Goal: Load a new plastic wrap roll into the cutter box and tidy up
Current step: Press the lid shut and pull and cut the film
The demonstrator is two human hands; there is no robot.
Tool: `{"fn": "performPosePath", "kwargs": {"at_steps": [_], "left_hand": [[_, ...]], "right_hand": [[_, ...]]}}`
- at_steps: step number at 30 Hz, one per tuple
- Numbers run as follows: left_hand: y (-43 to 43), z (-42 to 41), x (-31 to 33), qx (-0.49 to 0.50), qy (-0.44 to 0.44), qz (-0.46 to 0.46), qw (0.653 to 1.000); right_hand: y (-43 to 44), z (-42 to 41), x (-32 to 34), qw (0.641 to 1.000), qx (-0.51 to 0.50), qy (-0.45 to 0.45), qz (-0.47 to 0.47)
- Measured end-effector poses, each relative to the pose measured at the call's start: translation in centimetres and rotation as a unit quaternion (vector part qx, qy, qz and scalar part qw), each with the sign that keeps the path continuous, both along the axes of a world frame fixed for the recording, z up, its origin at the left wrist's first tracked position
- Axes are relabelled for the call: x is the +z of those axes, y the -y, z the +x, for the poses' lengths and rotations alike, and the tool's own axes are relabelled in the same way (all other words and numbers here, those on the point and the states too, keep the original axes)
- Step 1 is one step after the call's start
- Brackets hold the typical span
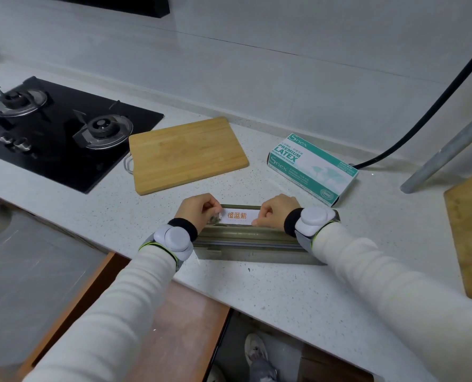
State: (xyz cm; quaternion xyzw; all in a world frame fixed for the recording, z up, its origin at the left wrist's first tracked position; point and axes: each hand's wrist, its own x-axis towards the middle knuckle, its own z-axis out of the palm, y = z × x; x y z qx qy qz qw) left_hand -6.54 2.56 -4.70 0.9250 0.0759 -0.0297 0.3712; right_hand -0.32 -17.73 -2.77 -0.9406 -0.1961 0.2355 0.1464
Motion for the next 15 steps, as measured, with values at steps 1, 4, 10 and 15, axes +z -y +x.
{"fn": "performPosePath", "kwargs": {"at_steps": [1,4,10,15], "left_hand": [[0.0,0.1,0.0,0.001,-0.001,-0.001,1.000],[-0.1,0.3,-0.1,0.004,-0.002,0.000,1.000],[0.0,0.8,-0.3,0.028,-0.005,0.010,1.000],[0.0,1.5,-0.4,0.057,-0.013,0.028,0.998]], "right_hand": [[0.4,0.1,0.0,1.000,-0.009,-0.004,0.007],[1.4,0.3,0.0,0.997,-0.050,-0.015,0.053],[1.3,0.6,-0.2,0.994,-0.075,-0.012,0.084],[1.0,0.7,-0.2,0.994,-0.077,0.002,0.073]]}}
